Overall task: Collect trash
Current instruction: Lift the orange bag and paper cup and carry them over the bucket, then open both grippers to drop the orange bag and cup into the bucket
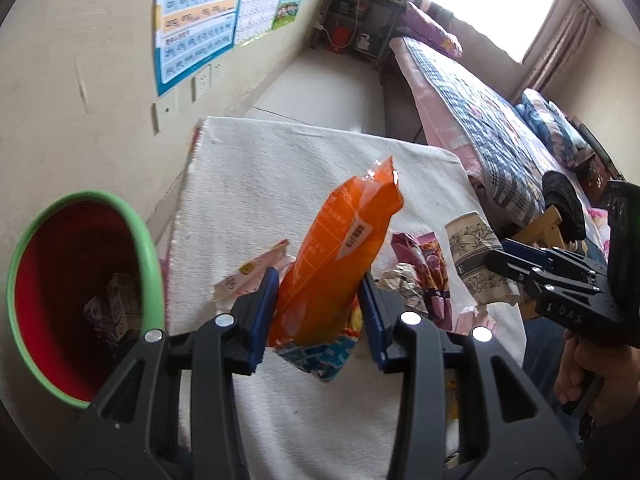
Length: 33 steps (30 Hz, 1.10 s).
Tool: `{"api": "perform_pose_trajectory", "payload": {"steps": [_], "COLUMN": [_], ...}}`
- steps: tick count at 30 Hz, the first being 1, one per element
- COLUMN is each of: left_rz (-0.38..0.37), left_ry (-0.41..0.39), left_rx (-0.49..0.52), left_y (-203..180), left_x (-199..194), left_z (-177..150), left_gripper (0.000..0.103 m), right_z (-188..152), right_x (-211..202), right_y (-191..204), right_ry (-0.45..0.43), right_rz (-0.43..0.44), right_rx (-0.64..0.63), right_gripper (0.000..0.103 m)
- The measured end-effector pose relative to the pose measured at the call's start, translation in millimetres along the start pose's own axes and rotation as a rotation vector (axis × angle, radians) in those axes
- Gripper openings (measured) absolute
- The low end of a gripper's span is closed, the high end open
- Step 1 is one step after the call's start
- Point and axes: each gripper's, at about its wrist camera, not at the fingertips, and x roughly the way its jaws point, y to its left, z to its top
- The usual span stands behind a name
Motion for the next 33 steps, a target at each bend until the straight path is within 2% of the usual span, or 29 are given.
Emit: {"api": "perform_pose_trajectory", "payload": {"steps": [9,21,33], "left_rz": [0.064,0.16,0.238], "left_ry": [-0.049,-0.11,-0.13], "left_rx": [-0.086,-0.209,-0.324], "left_y": [48,122,186], "left_x": [-30,-72,-104], "left_z": [-2,-11,-32], "left_gripper": [0.039,0.039,0.039], "right_z": [25,64,84], "right_x": [6,23,53], "right_y": [54,150,250], "right_ry": [-0.024,-0.052,-0.03], "right_rz": [0.058,0.173,0.291], "right_rx": [-0.089,-0.221,-0.344], "right_gripper": [0.037,0.037,0.037]}}
